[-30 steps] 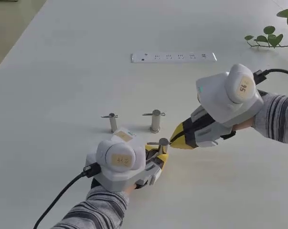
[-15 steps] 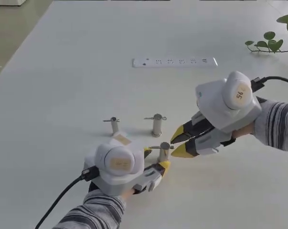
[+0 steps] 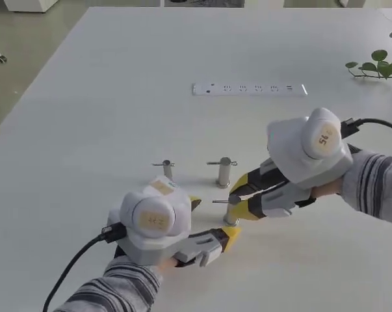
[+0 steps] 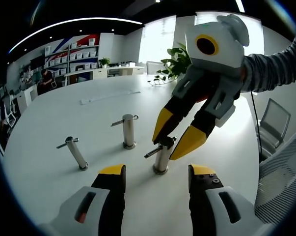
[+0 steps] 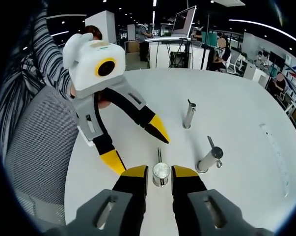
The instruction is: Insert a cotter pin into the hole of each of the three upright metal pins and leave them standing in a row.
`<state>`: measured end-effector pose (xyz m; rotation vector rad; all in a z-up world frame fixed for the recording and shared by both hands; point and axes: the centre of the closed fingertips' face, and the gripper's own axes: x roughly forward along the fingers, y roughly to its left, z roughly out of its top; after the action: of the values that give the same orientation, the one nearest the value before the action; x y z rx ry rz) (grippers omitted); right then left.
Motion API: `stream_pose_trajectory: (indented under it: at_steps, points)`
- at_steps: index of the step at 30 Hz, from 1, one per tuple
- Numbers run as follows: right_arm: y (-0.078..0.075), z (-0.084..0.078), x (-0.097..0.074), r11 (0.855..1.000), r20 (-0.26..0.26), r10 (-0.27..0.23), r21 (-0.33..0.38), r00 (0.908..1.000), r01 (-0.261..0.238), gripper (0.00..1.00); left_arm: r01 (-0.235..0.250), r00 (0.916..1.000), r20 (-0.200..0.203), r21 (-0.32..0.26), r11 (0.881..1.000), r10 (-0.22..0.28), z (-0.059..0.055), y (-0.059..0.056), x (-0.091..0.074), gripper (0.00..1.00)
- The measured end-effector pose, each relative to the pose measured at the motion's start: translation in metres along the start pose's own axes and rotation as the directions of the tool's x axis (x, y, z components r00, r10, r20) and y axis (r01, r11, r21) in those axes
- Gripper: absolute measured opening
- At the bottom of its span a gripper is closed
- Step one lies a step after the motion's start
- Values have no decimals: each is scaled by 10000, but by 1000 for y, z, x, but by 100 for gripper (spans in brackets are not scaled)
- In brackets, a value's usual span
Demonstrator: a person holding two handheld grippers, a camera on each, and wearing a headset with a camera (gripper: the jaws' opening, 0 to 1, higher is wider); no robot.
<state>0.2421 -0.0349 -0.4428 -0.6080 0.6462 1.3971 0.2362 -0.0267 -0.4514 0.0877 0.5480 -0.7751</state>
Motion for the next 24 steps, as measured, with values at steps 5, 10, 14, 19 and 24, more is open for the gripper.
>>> stream_pose_trajectory:
  at_steps: [5, 10, 14, 19, 24]
  points:
    - [-1, -2, 3, 10000, 3, -31, 57, 10000, 31, 13, -59, 10000, 52, -64, 10000, 59, 1, 1, -7, 52]
    - [0, -2, 5, 9999, 51, -113, 3, 9999, 113, 11, -166, 9998, 76, -56, 9998, 166, 1, 5, -13, 53]
    - [-2, -3, 6, 9997, 26, -150, -186, 9999, 151, 9, -270, 9996, 71, -79, 9996, 271, 0, 8, -14, 53]
    - [-1, -3, 6, 9999, 43, -10, -105, 10000, 10, 9, -305, 9995, 122, -81, 9995, 306, 1, 9, -16, 55]
    - [-1, -4, 5, 10000, 57, 80, -11, 10000, -80, 8, -361, 9992, 153, -126, 9993, 362, 1, 10, -19, 56]
